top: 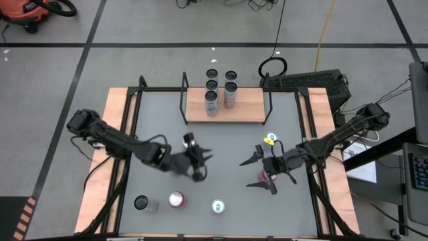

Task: Place canned beverage on shelf
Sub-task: Put the white yellow soda can aligned with the other white yellow soda cans on the shelf

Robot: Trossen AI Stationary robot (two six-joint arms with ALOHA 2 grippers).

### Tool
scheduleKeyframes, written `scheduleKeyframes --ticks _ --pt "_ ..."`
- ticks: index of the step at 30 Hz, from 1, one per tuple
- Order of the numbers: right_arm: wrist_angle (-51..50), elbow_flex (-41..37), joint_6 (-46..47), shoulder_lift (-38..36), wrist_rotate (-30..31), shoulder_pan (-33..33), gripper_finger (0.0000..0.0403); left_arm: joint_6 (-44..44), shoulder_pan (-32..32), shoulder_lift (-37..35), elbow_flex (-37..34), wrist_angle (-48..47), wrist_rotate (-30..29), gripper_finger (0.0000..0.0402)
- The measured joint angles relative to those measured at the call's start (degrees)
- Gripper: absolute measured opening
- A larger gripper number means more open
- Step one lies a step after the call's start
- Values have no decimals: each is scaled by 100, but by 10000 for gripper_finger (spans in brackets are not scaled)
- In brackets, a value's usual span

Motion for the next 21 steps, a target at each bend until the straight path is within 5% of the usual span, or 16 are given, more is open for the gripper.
scheduleKeyframes --ticks 8,12,21 --pt "138 0 81 128 29 301 341 -318 -999 -97 141 -428 -21 81" --pt "113 0 81 204 7 303 341 -960 -1313 -238 599 -1649 13 90" --pt "7 0 -57 215 -4 303 341 -2286 -1701 -502 1575 -3223 1213 197"
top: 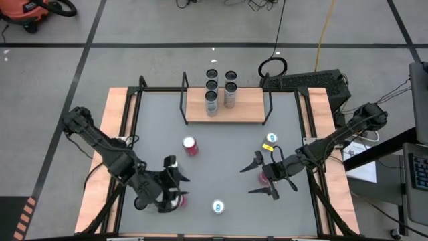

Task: Place canned beverage on shelf
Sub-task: Put the white yellow soda can aligned with the other white yellow soda cans on the shelf

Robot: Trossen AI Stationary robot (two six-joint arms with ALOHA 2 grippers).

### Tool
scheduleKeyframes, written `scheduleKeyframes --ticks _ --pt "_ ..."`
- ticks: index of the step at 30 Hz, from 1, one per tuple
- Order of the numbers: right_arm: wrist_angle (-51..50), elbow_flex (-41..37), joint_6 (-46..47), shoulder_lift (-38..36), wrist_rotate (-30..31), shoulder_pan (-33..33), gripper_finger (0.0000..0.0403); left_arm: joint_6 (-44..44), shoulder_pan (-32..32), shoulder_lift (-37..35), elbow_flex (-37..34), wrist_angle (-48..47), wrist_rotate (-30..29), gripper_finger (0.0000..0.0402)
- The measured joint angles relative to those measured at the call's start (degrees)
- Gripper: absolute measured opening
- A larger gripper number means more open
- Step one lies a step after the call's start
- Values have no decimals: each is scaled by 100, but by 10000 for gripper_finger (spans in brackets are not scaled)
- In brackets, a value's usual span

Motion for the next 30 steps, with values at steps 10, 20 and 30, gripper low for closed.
scheduleKeyframes --ticks 10,20,30 --pt "37 0 -146 0 -2 -4 341 -1678 -178 -41 333 -1294 1250 323" --pt "82 0 -107 0 -2 -4 341 -2753 -442 -40 333 -2011 2119 331" --pt "123 0 -107 0 -2 -4 341 -3825 -1011 -38 333 -2430 1905 332"
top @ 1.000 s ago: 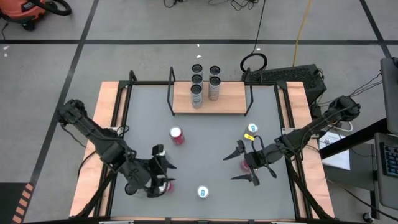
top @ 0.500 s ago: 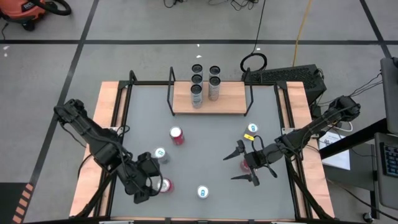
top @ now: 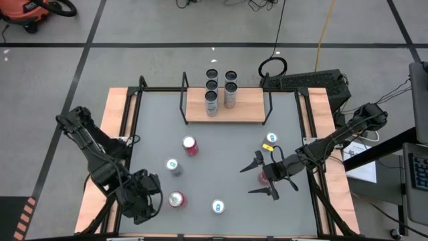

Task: Place canned beverage on shelf
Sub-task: Put the white yellow soda can aligned with the other white yellow soda cans on the shelf

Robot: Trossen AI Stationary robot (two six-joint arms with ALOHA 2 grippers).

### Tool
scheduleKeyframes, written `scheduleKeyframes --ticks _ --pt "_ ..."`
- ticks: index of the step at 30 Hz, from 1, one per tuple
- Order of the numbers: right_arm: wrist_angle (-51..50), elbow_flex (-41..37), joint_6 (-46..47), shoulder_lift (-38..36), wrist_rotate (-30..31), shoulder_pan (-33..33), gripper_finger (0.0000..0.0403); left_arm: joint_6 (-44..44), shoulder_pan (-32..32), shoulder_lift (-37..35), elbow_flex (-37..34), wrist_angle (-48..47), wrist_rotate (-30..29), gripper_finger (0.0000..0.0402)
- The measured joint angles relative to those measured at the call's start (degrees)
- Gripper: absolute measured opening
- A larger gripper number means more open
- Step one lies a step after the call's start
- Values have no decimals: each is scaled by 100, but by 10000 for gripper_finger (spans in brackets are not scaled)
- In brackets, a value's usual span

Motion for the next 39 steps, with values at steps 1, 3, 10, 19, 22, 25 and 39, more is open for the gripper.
scheduleKeyframes --ticks 1,3,10,19,22,25,39 --pt "-1 0 0 0 0 0 341 -10 0 0 0 -90 46 332" --pt "-1 0 2 0 0 0 341 -61 9 0 0 -228 214 332" --pt "36 0 4 0 9 0 341 9 -87 2 0 -332 19 332" --pt "-84 0 300 0 20 0 341 -167 -497 25 0 -482 -36 332" --pt "-80 0 300 0 20 0 341 -307 -651 90 0 -697 -102 332" --pt "-73 0 279 0 21 0 341 -447 -779 269 0 -1029 -100 332" --pt "-75 0 260 0 22 0 341 -588 -975 737 -2 -1223 -113 332"
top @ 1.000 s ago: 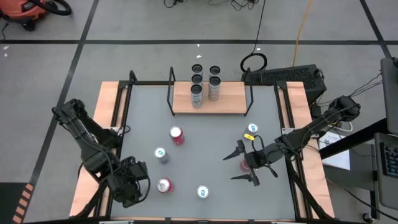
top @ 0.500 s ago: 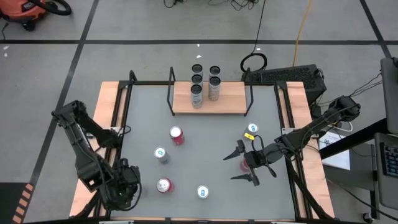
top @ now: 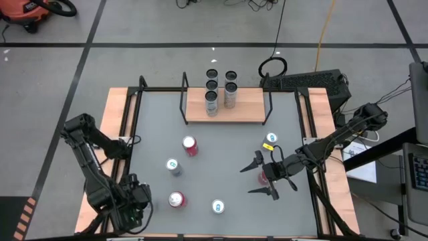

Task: Place canned beverage on shelf
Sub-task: Put the white yellow soda can aligned with the other white yellow soda cans on the shelf

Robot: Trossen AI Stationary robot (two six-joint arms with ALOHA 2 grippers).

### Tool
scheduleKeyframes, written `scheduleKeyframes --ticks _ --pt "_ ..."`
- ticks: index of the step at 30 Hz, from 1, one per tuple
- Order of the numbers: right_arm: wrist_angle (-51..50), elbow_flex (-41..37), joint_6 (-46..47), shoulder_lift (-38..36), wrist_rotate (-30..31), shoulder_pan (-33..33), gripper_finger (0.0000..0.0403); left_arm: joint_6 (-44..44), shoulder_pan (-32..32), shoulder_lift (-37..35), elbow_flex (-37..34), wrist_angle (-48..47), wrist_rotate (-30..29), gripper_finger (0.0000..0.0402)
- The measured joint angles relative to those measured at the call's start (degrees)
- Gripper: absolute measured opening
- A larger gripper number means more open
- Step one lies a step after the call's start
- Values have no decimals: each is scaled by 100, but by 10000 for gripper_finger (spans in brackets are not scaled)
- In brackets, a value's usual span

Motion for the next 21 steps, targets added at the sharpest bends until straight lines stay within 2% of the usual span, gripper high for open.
scheduleKeyframes --ticks 8,16,21 --pt "2 0 0 0 0 0 341 -43 0 89 -41 73 -180 331" --pt "-11 0 0 0 0 0 341 -264 0 96 -328 236 -44 331" --pt "-11 0 0 0 0 0 341 -369 0 94 -328 242 -75 310"
